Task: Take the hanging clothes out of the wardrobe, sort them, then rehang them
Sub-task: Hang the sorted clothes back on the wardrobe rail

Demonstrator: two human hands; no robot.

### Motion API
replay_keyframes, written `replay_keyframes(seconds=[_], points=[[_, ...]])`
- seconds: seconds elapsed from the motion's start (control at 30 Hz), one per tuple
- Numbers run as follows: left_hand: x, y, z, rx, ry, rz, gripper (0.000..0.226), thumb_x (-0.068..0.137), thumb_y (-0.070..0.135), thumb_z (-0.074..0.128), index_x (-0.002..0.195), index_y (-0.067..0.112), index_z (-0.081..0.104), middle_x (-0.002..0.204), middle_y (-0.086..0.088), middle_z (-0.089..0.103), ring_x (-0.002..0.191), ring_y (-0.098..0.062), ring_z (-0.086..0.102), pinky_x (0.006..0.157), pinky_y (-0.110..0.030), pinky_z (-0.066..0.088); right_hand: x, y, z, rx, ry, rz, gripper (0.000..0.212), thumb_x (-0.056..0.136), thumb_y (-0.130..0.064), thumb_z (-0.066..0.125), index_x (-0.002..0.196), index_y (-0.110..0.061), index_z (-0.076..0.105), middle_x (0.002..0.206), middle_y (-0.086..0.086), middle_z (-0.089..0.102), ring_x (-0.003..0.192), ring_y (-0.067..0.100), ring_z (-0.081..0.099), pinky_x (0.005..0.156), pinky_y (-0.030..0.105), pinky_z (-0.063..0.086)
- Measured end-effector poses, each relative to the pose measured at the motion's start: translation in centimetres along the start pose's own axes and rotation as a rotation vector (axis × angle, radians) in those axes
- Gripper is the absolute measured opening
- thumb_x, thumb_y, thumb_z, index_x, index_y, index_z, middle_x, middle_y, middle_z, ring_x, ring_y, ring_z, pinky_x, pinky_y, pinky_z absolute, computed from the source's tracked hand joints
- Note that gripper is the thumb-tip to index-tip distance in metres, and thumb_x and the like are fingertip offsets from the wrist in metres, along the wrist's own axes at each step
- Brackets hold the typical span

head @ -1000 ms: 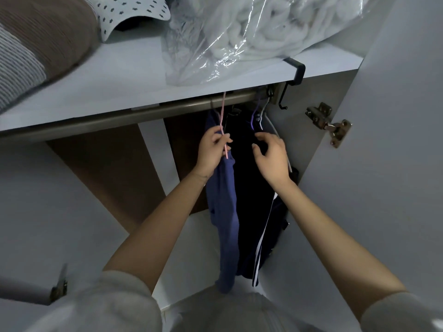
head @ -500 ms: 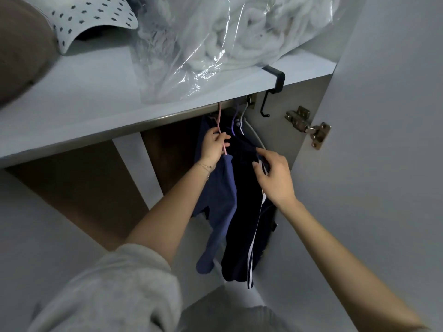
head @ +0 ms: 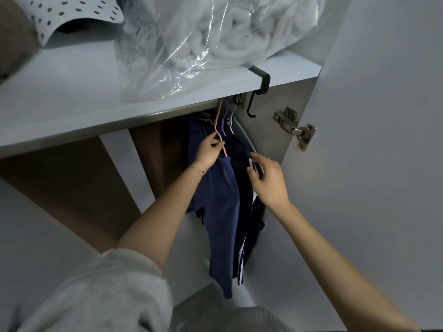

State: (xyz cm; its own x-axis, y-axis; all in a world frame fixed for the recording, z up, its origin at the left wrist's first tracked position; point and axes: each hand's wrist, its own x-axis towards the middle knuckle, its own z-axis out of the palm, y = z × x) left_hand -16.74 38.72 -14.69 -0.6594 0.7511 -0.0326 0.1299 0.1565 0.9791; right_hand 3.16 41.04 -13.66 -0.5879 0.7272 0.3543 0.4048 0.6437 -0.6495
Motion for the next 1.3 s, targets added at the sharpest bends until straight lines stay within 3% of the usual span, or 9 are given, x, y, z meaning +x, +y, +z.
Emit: replay_keyframes(seconds=[0.2, 0.3, 0.43, 0.63, 0.8, 1.0, 1.2, 1.3], points=[[-5.5, -1.8, -0.5, 0.176, 0.104, 0.107, 0.053, 0.098, 0.018, 0.056, 0.147, 0.011, 0.038, 0.15, -0.011, 0.041, 0.137, -0.023, 0.04, 0.112, -0.029, 0.033, -1.0, -0.4, -0.2, 0.025, -0.098, -0.042, 0.046, 0.092, -0.008, 0.061, 0.137, -0.006, 0.054, 0.136, 0.01, 0.058, 0.129, 0.028, 0.047, 0.109, 0.028, 0.032], [-9.4, -2.1, -1.1, 0.336, 0.161, 0.223, 0.048, 0.099, 0.018, 0.055, 0.144, 0.009, 0.043, 0.147, -0.01, 0.045, 0.136, -0.022, 0.042, 0.109, -0.025, 0.033, -2.2, -0.5, -0.4, 0.04, -0.143, -0.046, 0.048, 0.092, -0.008, 0.061, 0.139, -0.006, 0.051, 0.137, 0.011, 0.056, 0.13, 0.029, 0.044, 0.11, 0.028, 0.03], [-14.4, -2.5, -2.2, 0.607, 0.224, 0.322, 0.046, 0.1, 0.022, 0.053, 0.143, 0.01, 0.046, 0.148, -0.009, 0.045, 0.136, -0.024, 0.042, 0.114, -0.036, 0.032, -4.4, -0.1, -0.6, 0.08, -0.19, -0.019, 0.05, 0.093, -0.008, 0.06, 0.141, -0.005, 0.048, 0.139, 0.011, 0.054, 0.133, 0.028, 0.043, 0.112, 0.029, 0.03], [-21.2, -4.1, -1.6, 0.718, 0.209, 0.358, 0.046, 0.099, 0.024, 0.053, 0.142, 0.009, 0.047, 0.15, -0.008, 0.044, 0.137, -0.025, 0.041, 0.113, -0.038, 0.028, -10.6, 1.2, -1.9, 0.007, -0.176, 0.054, 0.051, 0.092, -0.008, 0.061, 0.14, -0.006, 0.049, 0.135, 0.012, 0.056, 0.124, 0.031, 0.047, 0.108, 0.029, 0.032], [-26.7, -5.0, 1.8, 0.594, 0.022, 0.372, 0.05, 0.098, 0.023, 0.057, 0.144, 0.01, 0.044, 0.151, -0.006, 0.042, 0.141, -0.024, 0.035, 0.117, -0.046, 0.029, -18.8, 2.7, -5.1, -0.087, -0.092, 0.199, 0.052, 0.09, -0.01, 0.063, 0.139, -0.008, 0.05, 0.133, 0.011, 0.057, 0.121, 0.033, 0.048, 0.102, 0.022, 0.028], [-33.0, -5.9, 7.6, 0.582, -0.274, 0.496, 0.047, 0.094, 0.017, 0.062, 0.138, 0.005, 0.051, 0.146, -0.009, 0.048, 0.136, -0.029, 0.043, 0.112, -0.049, 0.033, -31.3, 2.8, -9.8, -0.117, 0.052, 0.517, 0.051, 0.091, -0.014, 0.064, 0.139, -0.011, 0.05, 0.133, 0.01, 0.057, 0.124, 0.03, 0.045, 0.104, 0.031, 0.032], [-42.6, -6.1, 16.4, 0.487, -0.595, 0.609, 0.046, 0.092, 0.011, 0.064, 0.136, 0.002, 0.052, 0.14, -0.011, 0.053, 0.128, -0.032, 0.048, 0.111, -0.041, 0.034, -46.3, 3.1, -16.8, -0.176, 0.289, 0.798, 0.049, 0.094, -0.013, 0.06, 0.141, -0.012, 0.048, 0.139, 0.003, 0.054, 0.13, 0.022, 0.043, 0.105, 0.018, 0.025], [-48.3, -5.0, 21.8, 0.456, -0.779, 0.688, 0.046, 0.093, 0.011, 0.063, 0.136, 0.003, 0.052, 0.141, -0.01, 0.053, 0.13, -0.031, 0.048, 0.112, -0.044, 0.034, -54.0, 3.0, -20.6, -0.214, 0.459, 0.931, 0.048, 0.092, -0.011, 0.061, 0.138, -0.01, 0.051, 0.135, 0.004, 0.056, 0.126, 0.024, 0.046, 0.105, 0.02, 0.027]])
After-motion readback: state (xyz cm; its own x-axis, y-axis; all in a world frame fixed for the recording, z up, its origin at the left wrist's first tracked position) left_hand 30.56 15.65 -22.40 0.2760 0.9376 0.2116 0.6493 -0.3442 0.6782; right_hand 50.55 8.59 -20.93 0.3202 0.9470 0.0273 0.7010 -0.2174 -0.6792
